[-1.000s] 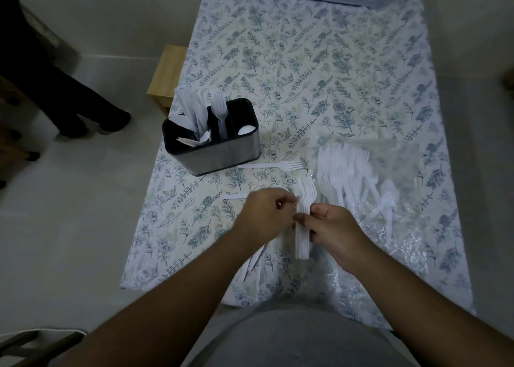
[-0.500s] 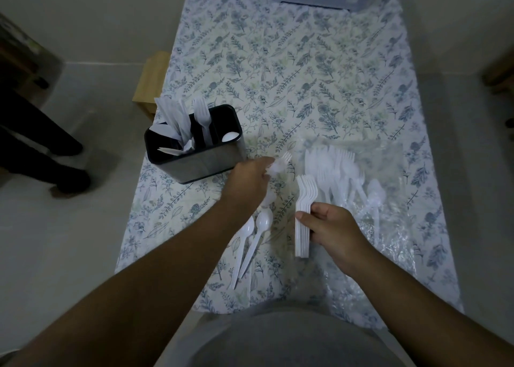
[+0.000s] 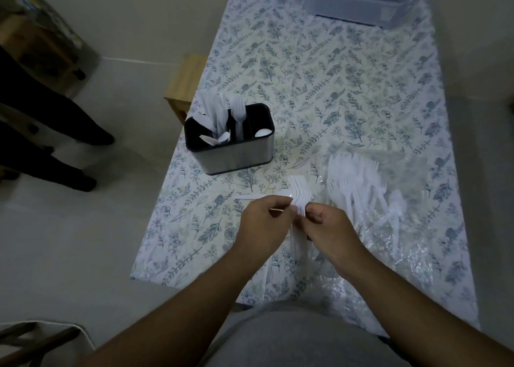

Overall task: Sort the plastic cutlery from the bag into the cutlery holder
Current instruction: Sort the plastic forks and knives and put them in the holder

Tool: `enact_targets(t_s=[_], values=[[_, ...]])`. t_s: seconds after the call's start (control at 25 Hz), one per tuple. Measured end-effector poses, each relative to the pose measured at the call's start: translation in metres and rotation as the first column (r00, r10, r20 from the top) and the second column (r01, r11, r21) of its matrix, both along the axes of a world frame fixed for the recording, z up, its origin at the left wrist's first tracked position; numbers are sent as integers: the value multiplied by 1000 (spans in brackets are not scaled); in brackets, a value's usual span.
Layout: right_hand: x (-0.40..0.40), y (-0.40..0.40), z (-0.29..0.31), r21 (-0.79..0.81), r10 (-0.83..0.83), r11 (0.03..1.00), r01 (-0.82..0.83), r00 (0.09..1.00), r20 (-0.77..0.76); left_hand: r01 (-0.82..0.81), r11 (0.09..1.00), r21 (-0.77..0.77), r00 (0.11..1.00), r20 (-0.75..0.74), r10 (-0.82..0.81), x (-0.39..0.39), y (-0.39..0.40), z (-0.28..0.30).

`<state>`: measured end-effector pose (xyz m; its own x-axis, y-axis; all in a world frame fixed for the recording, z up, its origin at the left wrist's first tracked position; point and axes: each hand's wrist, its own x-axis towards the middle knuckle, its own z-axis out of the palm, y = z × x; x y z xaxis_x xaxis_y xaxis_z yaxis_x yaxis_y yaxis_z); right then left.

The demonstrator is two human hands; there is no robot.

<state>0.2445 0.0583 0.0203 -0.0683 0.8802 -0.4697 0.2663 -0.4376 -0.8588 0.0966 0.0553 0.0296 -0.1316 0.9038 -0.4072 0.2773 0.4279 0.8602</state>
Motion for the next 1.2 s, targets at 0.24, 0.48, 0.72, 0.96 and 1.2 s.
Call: enact_targets(t_s=[0.24,0.48,0.72,0.96,1.2], values=[[-16,-10,-1,107,144,981,-163,975,166,-12,999,48,992,-124,18,-4,-10,11],[-22,-8,-1,5,201,980,-201,979,43,-4,991,135,996,-88,16,-20,-16,13],[-40,27,45,7,155,988,-155,979,-135,146,944,296,977,-191,-91,-51,13,42],[-72,114,114,362,156,924,-127,986,-53,273,766,582,906,-424,-1,-88,96,103],[-97,152,112,420,84,906,-50,994,-63,144,759,635,974,-227,6,-103,126,103]])
